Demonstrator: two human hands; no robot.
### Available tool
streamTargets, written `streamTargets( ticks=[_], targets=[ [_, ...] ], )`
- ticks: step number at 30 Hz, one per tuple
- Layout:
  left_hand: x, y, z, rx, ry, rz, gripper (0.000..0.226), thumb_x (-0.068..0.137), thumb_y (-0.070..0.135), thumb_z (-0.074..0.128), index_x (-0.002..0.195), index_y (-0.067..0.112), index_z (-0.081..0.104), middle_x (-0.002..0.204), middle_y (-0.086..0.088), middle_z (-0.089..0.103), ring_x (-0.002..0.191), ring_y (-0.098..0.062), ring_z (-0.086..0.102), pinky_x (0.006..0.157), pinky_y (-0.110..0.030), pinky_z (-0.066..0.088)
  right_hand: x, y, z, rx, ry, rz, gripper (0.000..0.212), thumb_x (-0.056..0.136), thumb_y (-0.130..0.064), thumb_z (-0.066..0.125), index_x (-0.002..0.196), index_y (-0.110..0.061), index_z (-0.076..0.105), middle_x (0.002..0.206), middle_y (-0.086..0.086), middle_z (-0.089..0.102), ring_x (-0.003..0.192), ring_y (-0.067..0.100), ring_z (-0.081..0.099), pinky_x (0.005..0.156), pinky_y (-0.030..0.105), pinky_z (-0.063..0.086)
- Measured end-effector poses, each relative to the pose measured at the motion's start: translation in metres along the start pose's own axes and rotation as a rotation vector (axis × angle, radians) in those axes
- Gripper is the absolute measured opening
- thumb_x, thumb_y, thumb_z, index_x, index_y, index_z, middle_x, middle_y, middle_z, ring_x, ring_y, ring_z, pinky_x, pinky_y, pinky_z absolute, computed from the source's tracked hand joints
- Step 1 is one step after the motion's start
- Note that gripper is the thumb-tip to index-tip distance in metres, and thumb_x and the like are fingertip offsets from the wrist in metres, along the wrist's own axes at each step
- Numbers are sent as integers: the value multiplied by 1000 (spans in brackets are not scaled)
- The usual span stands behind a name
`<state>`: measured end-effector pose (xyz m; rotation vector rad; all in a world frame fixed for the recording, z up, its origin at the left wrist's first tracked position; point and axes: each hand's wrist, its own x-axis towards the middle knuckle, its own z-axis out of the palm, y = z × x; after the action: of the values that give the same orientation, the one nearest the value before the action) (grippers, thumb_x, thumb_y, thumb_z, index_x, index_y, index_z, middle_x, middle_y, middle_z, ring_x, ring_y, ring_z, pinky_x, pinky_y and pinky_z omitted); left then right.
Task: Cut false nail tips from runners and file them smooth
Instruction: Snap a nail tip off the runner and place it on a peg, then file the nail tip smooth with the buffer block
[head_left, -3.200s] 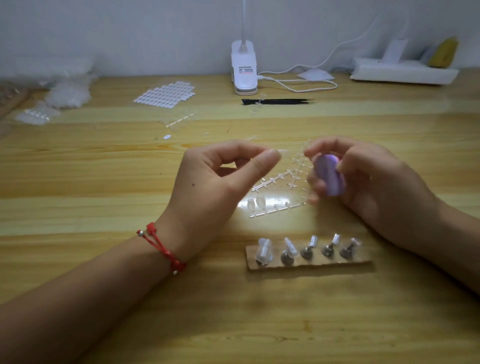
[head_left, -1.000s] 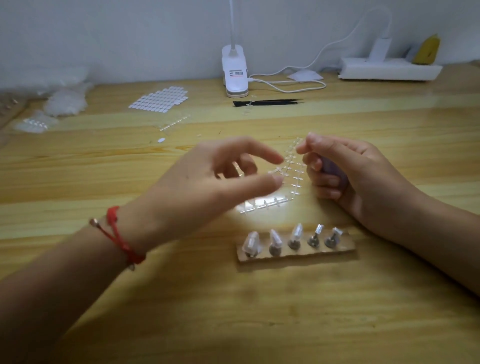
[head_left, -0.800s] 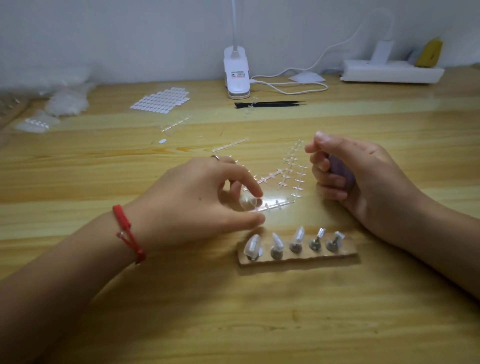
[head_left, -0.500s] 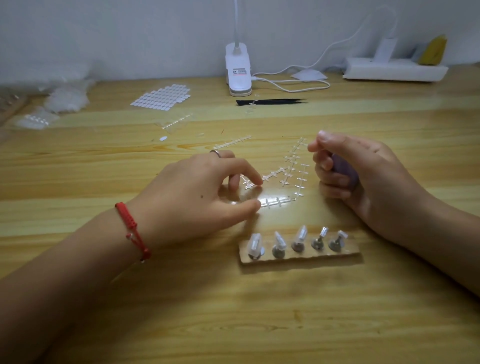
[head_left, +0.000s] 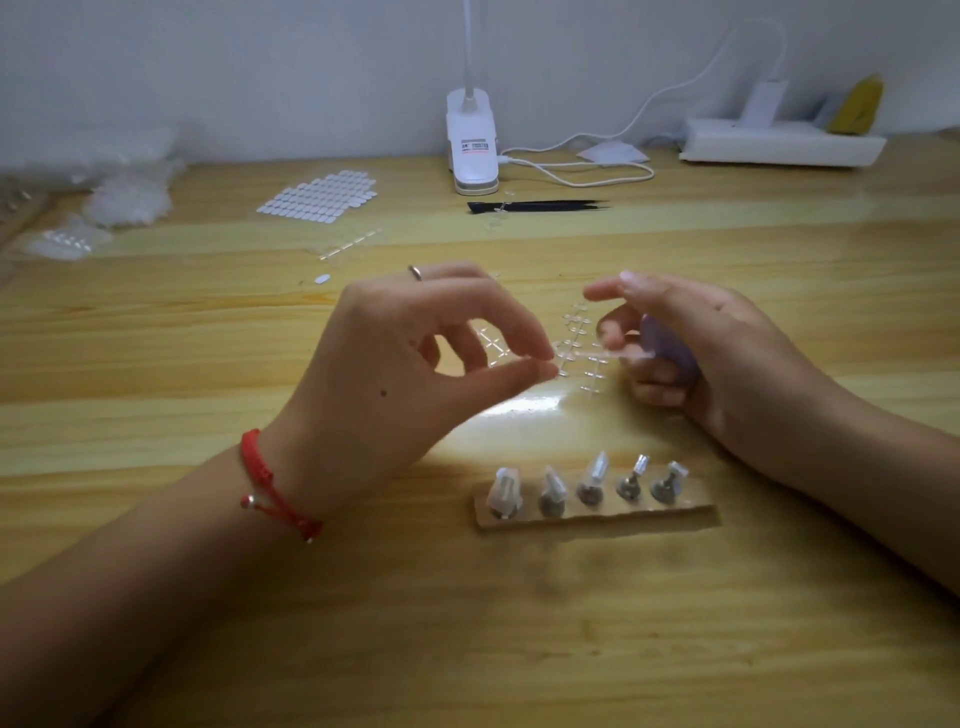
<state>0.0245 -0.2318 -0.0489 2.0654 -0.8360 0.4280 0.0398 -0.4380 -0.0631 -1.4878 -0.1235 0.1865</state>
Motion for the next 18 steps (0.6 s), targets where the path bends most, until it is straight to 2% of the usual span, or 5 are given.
streamTargets(
  ticks=[3,6,8,13,18],
  targets=[
    [0,5,4,52,-37,114,10,78,25,76,79,16,73,86,-2,59,57,-14,55,46,-24,37,-6,-4,0,-239,-185,-39,25,80,-48,63,96,-32,75,79,-7,71,60,21,45,49,22,33],
    [-1,5,6,76,-24,114,10,78,25,77,79,16,73,88,-5,54,56,-15,52,47,-20,34,-9,-5,-3,-283,-265,-71,37,73,-41,75,109,-38,71,80,-11,73,62,3,59,55,11,43],
    [-1,5,7,86,21,84,13,76,24,79,83,17,70,90,-4,54,58,-14,54,47,-21,36,-7,-4,-5,-220,-217,-61,45,66,-39,80,110,-38,71,74,-12,69,52,-1,52,50,7,41],
    [-1,5,8,-131,96,-266,27,70,47,78,86,27,68,77,11,60,67,-7,57,55,-14,40,-2,-1,-2,-18,-112,-51,45,54,-28,88,96,-31,76,67,-10,65,44,1,38,43,9,34],
    [1,2,10,-357,13,-477,16,65,38,75,74,24,76,71,2,71,65,-6,59,60,-9,45,-3,-1,-1,14,-47,-67,50,47,-30,84,95,-21,72,65,-7,66,43,0,49,44,8,37]
  ],
)
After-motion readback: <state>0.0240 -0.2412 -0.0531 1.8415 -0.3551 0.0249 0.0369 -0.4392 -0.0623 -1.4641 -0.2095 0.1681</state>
